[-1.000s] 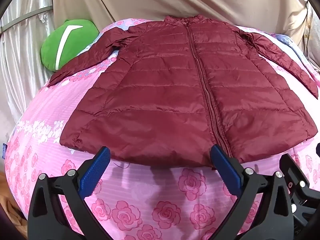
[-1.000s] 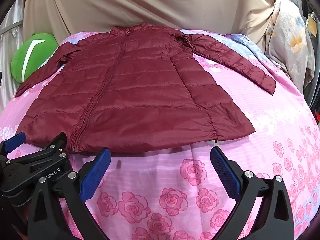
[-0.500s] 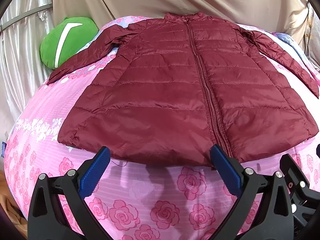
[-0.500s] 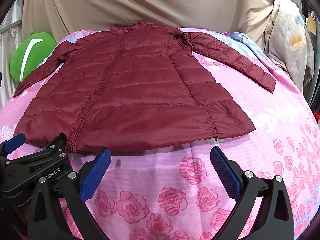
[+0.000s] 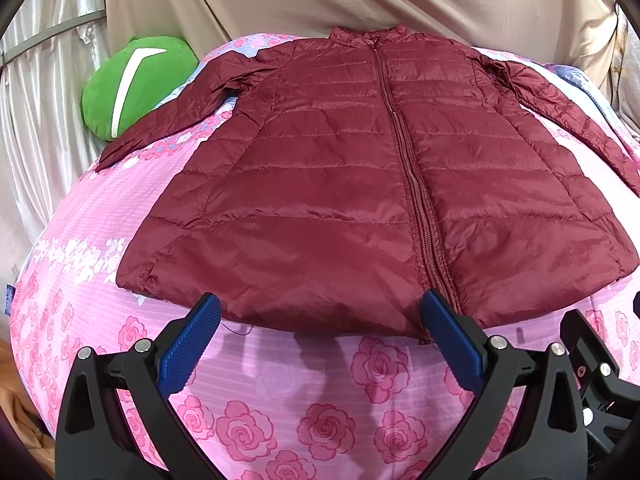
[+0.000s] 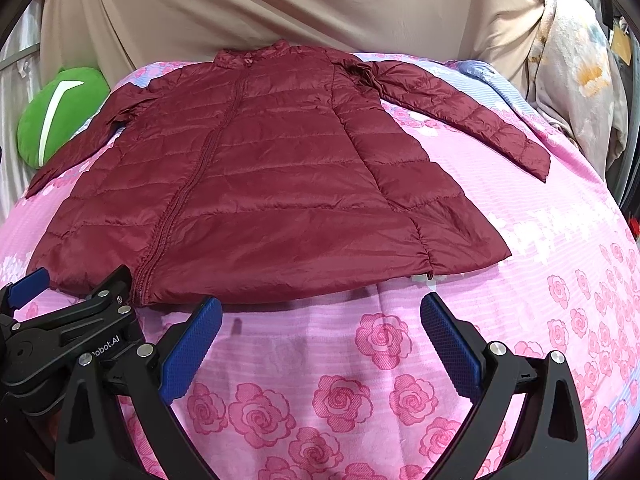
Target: Fold large clothes
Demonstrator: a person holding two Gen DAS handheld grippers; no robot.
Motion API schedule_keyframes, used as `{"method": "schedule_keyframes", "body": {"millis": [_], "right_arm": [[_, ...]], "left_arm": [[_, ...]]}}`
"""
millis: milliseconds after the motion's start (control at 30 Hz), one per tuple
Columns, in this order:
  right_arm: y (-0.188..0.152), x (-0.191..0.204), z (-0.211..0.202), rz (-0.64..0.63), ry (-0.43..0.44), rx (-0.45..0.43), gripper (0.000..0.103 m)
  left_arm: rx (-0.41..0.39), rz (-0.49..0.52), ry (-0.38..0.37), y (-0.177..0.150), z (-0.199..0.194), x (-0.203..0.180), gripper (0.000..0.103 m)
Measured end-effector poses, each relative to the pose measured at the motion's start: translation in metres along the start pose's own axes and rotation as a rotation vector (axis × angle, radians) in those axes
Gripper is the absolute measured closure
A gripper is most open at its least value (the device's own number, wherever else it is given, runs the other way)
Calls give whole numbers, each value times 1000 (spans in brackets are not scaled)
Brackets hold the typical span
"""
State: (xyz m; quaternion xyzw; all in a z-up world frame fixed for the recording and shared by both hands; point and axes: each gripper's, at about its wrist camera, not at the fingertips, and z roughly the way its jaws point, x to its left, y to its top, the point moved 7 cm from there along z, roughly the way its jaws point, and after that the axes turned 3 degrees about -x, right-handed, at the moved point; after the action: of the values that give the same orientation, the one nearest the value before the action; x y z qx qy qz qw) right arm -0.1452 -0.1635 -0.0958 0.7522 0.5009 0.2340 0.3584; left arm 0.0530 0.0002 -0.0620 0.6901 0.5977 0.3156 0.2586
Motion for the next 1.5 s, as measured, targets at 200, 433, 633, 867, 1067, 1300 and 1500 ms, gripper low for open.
{"method": "schedule_keyframes", "body": {"millis": [200,433,633,867,1067,1300,1500], "right_arm": [[0,0,0,0,-1,1,5],[0,0,0,0,-2,2,5],[-1,1,1,1,-2,2,5],[-1,0,1,1,-1,4,5],[-1,0,1,1,-2,4,5],[-3,-1,2,2,-2,5,5],[-7,-3,4,5,-2,9,5]], "left_arm": [[0,1,2,0,1,1,5],[0,-1,7,1,2,3,5],[0,-1,7,1,3,3,5],[-1,1,8,1,3,3,5],[-1,2,10,0,3,3,5],[0,2,10,-1,4,4,5],[2,3,13,-5,7,3,5]]}}
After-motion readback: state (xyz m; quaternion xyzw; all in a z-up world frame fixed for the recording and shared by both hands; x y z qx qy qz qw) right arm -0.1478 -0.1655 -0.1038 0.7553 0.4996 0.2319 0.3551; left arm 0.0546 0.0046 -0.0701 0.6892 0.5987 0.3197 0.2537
